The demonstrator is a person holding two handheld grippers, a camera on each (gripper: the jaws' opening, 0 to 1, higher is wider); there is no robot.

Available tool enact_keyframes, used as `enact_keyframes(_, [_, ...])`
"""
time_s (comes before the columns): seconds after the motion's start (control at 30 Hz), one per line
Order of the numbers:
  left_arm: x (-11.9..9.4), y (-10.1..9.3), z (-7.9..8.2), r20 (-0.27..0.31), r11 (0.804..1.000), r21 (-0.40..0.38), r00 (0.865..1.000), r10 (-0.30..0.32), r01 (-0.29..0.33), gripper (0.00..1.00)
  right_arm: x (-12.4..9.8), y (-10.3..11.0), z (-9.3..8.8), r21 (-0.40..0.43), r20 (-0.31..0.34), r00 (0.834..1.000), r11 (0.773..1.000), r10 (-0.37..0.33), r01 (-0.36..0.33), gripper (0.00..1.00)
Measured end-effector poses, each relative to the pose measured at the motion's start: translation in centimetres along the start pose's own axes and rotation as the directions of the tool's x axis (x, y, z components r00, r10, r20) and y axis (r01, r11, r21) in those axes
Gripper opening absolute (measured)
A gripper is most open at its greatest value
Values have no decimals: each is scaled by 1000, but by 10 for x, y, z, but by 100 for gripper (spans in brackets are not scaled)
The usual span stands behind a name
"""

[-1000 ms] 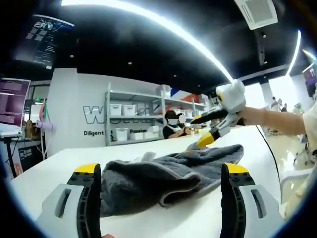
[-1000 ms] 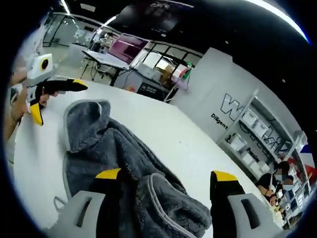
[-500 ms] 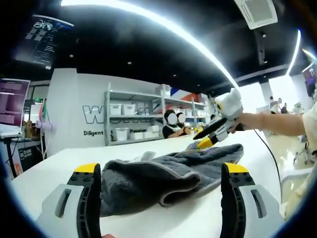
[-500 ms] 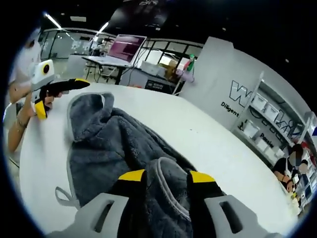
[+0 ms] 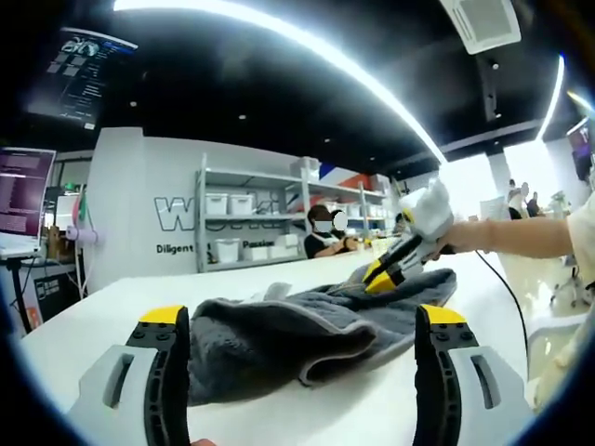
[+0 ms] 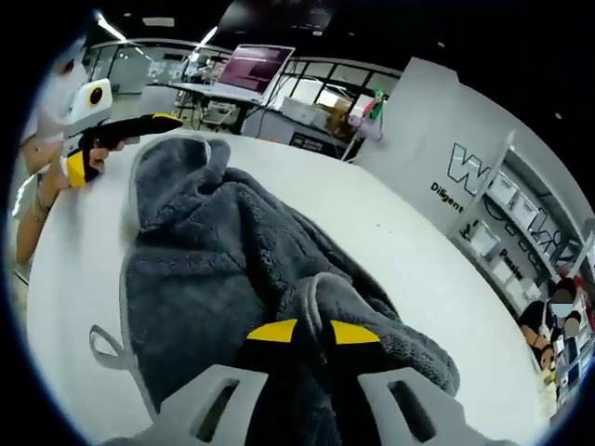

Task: Fold the towel on the table until its edges align and the towel forms a compact rectangular stack.

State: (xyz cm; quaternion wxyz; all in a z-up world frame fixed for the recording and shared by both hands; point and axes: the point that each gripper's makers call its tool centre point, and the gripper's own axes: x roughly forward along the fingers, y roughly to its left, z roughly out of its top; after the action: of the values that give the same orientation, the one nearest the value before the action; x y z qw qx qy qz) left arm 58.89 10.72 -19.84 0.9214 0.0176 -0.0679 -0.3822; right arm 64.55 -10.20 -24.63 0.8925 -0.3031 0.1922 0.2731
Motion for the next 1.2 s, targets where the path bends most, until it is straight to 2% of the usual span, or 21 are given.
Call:
enact_keyframes(0.17, [1,0,0,-1,1000,0,1000,0,0,99,-3,1,-1,-22,2,1000,1000,1,-1,2])
enact_keyframes(0.33, [2,1,0,-2,1000,0,1000,0,0,99,-9,-5,6,-27,22,1000,999,-19,20,1])
enact_keyframes(0.47, [3,1,0,-1,1000,0,1000,0,0,99,-20,-14,17,-35,47,997,998,-56,58,1])
enact_keyframes(0.6, [3,1,0,-3,1000,1,1000,-1,1,99,-33,-32,28,-31,84,988,991,-126,129,1])
enact_keyframes(0.7, [3,1,0,-3,1000,2,1000,-1,1,99,-44,-52,33,-27,104,975,979,-196,200,1])
enact_keyframes(0.87, [3,1,-1,-4,1000,2,1000,-1,1,99,-67,-85,35,-56,108,944,946,-312,319,1])
enact_keyframes(0.97, [3,0,-2,-9,1000,6,1000,-2,3,99,-76,-103,23,-123,56,926,918,-372,376,1])
enact_keyframes(1.1, [3,-1,-2,-11,1000,12,1000,-4,4,99,-93,-121,11,-96,41,913,908,-406,408,1])
enact_keyframes(1.2, [3,-1,-3,-14,1000,13,1000,-5,5,99,-108,-142,-6,-112,-4,884,879,-468,464,1])
